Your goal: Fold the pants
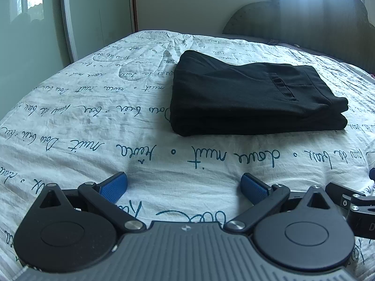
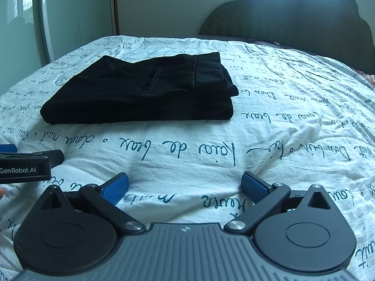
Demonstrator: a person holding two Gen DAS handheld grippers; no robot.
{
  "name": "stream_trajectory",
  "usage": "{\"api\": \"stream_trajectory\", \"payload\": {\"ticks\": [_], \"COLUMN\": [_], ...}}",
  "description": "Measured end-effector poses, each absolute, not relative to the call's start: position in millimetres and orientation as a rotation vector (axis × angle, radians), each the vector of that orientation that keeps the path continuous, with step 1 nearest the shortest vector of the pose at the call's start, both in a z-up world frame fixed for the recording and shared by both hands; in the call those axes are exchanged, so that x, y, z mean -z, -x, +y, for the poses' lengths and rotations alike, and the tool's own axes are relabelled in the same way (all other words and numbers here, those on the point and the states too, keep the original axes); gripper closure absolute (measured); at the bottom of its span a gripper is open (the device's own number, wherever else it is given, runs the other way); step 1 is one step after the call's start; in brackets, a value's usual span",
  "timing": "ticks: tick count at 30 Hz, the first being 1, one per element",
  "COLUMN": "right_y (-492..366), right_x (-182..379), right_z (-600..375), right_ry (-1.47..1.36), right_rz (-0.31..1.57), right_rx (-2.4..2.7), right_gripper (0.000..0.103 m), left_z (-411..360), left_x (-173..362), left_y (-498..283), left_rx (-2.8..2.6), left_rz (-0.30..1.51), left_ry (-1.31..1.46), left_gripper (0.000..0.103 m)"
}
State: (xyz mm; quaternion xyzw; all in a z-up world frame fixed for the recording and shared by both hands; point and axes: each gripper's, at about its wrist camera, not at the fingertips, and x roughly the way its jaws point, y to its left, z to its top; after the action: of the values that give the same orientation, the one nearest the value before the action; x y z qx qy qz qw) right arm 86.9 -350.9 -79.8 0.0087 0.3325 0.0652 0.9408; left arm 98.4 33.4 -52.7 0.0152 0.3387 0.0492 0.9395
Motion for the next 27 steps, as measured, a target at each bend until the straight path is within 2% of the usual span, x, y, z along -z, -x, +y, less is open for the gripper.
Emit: {"api": "stream_trajectory", "payload": {"ticks": [27], "right_y": [-86.7], "right_x": [79.8], "right_z": [-350.4], "right_ry": [-0.018], "right_rz": [0.678], "right_rx": [-0.132], "right_gripper": [0.000], "left_z": [33.4], "left_x": [53.0], "left_y": [-97.8], "left_rx": [-0.100], "left_rz": [0.690], "left_ry": [-0.023], "left_gripper": [0.000]}}
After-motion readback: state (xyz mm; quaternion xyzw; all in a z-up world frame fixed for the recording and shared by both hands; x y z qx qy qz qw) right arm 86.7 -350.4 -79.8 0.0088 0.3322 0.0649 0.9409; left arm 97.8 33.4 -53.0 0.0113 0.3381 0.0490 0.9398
